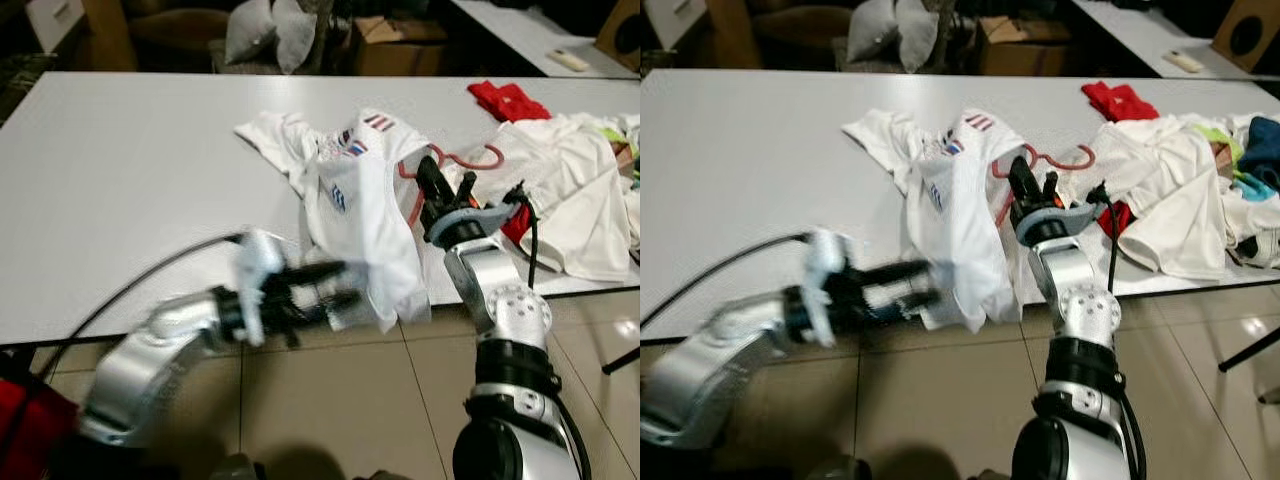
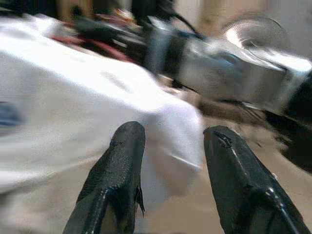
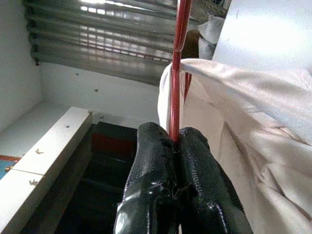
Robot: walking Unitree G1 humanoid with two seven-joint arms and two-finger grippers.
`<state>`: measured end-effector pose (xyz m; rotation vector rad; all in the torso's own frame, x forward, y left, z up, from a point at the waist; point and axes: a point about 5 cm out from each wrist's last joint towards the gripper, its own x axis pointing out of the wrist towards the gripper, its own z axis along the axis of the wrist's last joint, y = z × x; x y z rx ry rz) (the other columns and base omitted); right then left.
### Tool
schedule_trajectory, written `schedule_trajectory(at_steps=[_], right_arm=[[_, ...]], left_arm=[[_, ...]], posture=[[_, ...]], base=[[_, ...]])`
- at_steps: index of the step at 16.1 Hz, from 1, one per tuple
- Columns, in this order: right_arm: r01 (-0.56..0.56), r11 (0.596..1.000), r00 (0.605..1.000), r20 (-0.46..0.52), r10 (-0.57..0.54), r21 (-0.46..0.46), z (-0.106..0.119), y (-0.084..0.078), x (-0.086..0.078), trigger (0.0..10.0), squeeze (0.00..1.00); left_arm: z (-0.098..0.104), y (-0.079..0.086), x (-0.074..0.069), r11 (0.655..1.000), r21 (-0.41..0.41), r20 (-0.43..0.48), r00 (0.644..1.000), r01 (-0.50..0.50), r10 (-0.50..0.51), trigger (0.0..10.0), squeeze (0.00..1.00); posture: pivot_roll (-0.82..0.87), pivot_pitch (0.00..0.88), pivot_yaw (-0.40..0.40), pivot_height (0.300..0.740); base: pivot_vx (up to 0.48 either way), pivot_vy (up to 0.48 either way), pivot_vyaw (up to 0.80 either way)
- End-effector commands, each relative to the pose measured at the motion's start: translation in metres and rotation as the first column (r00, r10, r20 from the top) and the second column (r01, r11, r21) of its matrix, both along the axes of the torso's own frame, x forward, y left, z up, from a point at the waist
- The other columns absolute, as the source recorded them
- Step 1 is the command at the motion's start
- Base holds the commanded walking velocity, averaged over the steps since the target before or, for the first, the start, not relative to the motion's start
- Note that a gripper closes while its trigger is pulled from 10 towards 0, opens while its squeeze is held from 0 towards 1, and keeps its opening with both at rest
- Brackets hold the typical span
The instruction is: Hang hanger
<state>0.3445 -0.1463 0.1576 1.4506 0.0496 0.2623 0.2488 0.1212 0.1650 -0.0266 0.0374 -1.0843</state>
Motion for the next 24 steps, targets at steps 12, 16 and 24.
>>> schedule_trajectory(at_steps=[12,16,24], right_arm=[[-0.049,0.97,0.958,0.264,0.113,-0.239,0.005,-0.026,-0.099,10.0,0.0],[-0.049,0.967,0.957,0.266,0.118,-0.251,0.004,-0.028,-0.108,10.0,0.0],[-0.115,0.945,0.946,0.258,0.198,-0.306,0.001,-0.02,-0.123,10.0,0.0]], left_arm=[[-0.01,0.044,-0.009,0.816,-0.072,-0.068,0.819,-0.574,0.57,10.0,0.0],[-0.012,0.04,-0.01,0.814,-0.053,-0.057,0.815,-0.579,0.576,10.0,0.0],[-0.014,0.031,-0.013,0.818,-0.041,-0.045,0.819,-0.574,0.572,10.0,0.0]], posture=[[0.03,0.057,-0.002,0.74],[0.03,0.058,-0.005,0.74],[0.03,0.047,-0.012,0.74]], base=[[0.0,-0.218,0.6],[0.0,-0.48,0.8],[0.0,-0.48,0.8]])
